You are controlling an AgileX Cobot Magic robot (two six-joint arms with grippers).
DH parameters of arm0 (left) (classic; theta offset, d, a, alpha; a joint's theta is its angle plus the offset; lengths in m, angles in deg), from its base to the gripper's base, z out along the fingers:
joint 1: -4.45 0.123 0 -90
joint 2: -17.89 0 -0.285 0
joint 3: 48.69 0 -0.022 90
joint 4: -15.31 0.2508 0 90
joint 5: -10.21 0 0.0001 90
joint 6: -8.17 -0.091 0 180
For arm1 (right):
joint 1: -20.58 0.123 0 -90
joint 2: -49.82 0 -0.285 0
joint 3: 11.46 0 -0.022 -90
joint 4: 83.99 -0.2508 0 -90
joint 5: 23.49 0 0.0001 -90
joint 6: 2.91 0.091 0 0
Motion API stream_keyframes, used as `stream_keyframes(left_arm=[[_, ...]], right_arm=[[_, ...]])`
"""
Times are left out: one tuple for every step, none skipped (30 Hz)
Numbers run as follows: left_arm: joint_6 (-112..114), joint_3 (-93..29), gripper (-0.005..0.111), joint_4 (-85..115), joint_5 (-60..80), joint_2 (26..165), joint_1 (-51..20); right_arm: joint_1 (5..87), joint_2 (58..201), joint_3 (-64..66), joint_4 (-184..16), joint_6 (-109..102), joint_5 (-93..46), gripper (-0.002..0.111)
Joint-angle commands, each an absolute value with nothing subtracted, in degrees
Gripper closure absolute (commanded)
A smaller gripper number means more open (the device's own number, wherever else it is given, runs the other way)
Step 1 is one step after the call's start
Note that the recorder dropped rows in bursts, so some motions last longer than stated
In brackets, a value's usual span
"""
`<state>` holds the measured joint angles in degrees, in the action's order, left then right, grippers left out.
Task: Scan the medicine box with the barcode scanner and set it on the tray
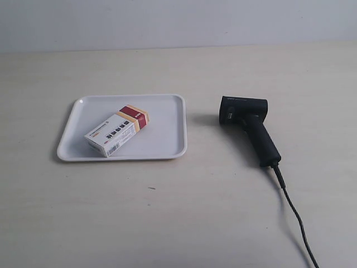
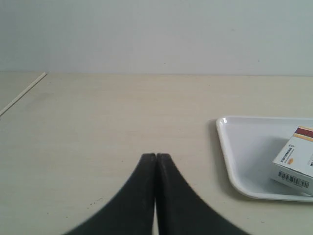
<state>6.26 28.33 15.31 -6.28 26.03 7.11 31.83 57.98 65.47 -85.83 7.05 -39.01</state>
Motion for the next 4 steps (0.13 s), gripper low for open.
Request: stream_keyframes(left_arm=[[6.6, 28.5, 0.104, 14.9, -5.9, 25.7, 7.1], [6.6, 28.5, 0.104, 14.9, -5.9, 25.7, 7.1], [6.6, 28.5, 0.104, 14.9, -5.9, 25.7, 7.1], [6.6, 28.5, 0.104, 14.9, -5.9, 25.7, 7.1]], right_arm=[[31.9, 57.6, 65.8, -85.4, 7.1, -38.4, 0.108], [31.9, 57.6, 65.8, -85.4, 7.1, -38.4, 0.108], [31.9, 57.6, 65.8, -85.4, 7.1, -38.4, 0.108], [31.9, 57.6, 65.8, -85.4, 7.1, -38.4, 0.108]])
